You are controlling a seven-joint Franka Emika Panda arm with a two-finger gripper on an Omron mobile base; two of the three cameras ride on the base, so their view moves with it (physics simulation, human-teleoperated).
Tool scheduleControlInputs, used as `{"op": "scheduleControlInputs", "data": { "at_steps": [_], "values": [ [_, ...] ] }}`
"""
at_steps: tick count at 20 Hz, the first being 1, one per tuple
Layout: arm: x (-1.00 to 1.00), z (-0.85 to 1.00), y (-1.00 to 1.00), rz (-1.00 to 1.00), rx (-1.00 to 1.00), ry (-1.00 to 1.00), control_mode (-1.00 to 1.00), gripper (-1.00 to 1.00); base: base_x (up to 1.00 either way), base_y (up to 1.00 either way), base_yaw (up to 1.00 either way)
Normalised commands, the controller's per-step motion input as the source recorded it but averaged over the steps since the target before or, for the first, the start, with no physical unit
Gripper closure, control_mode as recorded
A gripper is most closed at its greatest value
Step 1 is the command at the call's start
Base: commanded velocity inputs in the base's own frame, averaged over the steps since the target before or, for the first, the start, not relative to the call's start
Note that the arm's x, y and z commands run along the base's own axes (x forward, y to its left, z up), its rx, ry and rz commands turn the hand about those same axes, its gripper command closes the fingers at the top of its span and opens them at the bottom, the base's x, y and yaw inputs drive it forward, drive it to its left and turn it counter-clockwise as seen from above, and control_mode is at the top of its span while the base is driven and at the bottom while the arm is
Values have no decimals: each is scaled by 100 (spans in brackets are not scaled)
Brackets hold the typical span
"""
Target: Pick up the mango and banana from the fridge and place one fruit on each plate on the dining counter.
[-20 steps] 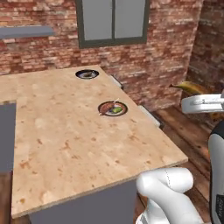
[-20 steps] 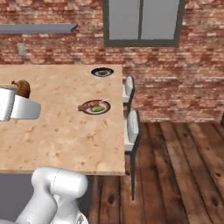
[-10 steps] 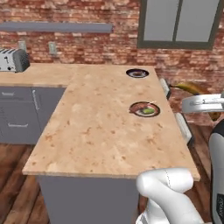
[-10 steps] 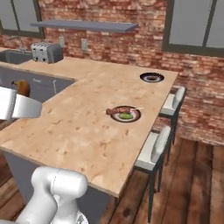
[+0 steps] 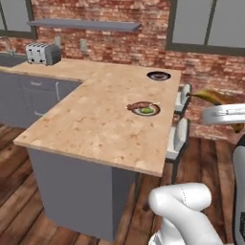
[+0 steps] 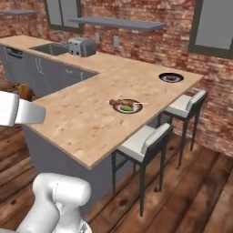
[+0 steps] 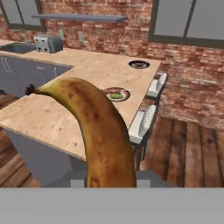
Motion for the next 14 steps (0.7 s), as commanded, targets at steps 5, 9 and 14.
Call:
{"op": "scheduleControlInputs", "data": {
  "at_steps": [5, 9, 14],
  "values": [
    [0, 0, 0, 0, 0, 0, 100, 100, -30, -98, 55],
    [0, 0, 0, 0, 0, 0, 100, 100, -13, -78, 68],
    [0, 0, 0, 0, 0, 0, 100, 100, -11, -78, 67]
  ]
}}
